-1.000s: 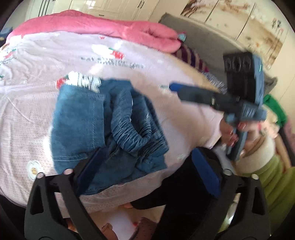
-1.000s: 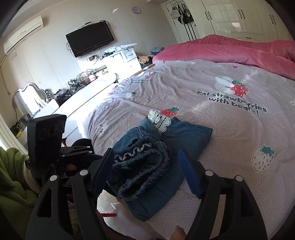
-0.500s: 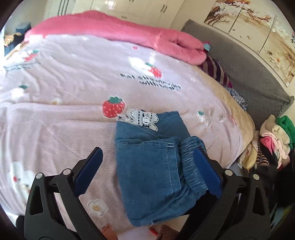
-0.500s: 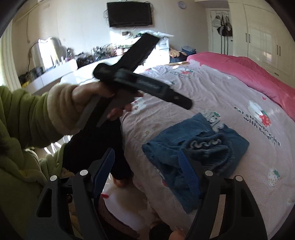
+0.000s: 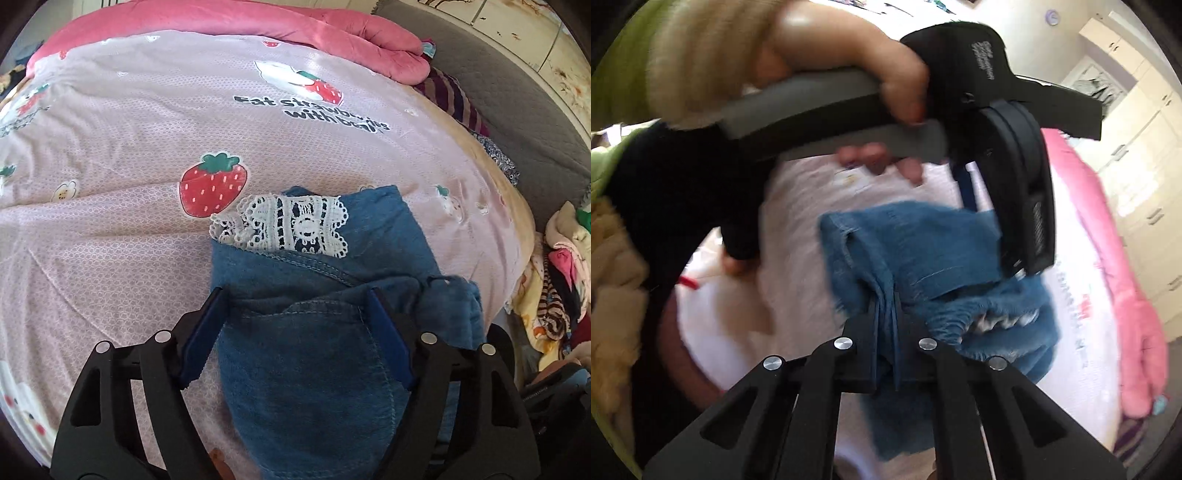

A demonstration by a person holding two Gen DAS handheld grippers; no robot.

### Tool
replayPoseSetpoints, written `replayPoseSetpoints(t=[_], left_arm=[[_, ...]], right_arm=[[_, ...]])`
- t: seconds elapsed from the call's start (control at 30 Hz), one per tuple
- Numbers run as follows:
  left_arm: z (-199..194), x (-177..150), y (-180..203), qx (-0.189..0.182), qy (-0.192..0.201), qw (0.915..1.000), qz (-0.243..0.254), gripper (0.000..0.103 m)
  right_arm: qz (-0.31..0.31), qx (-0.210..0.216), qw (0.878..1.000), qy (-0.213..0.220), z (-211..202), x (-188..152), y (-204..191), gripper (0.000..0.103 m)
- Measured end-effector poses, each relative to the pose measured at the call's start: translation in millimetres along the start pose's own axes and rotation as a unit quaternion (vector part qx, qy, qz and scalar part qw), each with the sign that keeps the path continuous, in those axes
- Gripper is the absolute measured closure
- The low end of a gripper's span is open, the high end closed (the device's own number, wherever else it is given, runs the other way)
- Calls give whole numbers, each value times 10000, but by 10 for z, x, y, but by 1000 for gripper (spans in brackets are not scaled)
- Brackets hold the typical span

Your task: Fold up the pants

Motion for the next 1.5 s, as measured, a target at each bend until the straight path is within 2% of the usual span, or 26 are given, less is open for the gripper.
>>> replayPoseSetpoints(t=[0.1, 0.2, 0.33, 0.4, 0.47, 0.5, 0.53, 0.57, 0.67, 0.8, 0.93, 1.13, 1.2, 1.37, 1.5], left_arm=[[47, 2, -1, 69, 30, 10000, 37, 33], [87, 15, 0, 130, 103, 9998, 49, 31], [61, 9, 3, 202, 220, 9995, 75, 31], [18, 6, 21, 256, 281, 9992, 121, 31], [-46, 11, 50, 280, 368, 9988, 153, 31], [-79, 17, 65, 294, 422, 9985, 174, 31], [-120, 24, 84, 306, 488, 9981, 198, 31], [-142, 26, 99, 297, 517, 9980, 205, 30], [-222, 34, 146, 264, 610, 9975, 229, 29], [-369, 39, 219, 316, 793, 9956, 382, 25], [-522, 37, 269, 368, 974, 9933, 508, 23], [-662, 2, 287, 501, 1148, 9902, 620, 19], [-679, -27, 286, 507, 1159, 9900, 626, 18], [-657, -132, 247, 504, 1110, 9909, 570, 15], [-604, -250, 184, 491, 1031, 9923, 480, 14]], right_arm=[[313, 101, 9995, -36, 69, -167, -68, 98], [1108, 299, 9931, 219, 194, -233, -42, 98], [2244, 621, 9698, 728, 194, -285, 22, 98], [2682, 733, 9572, 804, 133, -299, 49, 94], [3029, 887, 9433, 1026, -15, -235, 41, 80], [3094, 868, 9403, 1118, -95, -202, 39, 60], [3135, 816, 9387, 1179, -178, -161, 34, 49], [3157, 768, 9372, 1270, -260, -118, 46, 42], [3206, 616, 9328, 1527, -476, 13, 83, 42], [3462, 294, 9209, 1769, -734, 70, 250, 30], [3895, -101, 9051, 1704, -811, -57, 505, 20], [4596, -439, 8727, 1588, -846, -364, 903, 13], [4720, -536, 8673, 1486, -853, -544, 1013, 13], [5005, -683, 8535, 1281, -698, -743, 1150, 12], [5184, -600, 8475, 971, -458, -844, 1194, 12]])
Point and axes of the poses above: each gripper's, at about its wrist camera, not at the fingertips, and z roughly the way its jaws point, y to its right, x to its top, the point moved 10 cm from there along z, roughly the way its jaws point, and after that the axes turned 4 degrees about -z, right-handed, at the moved point
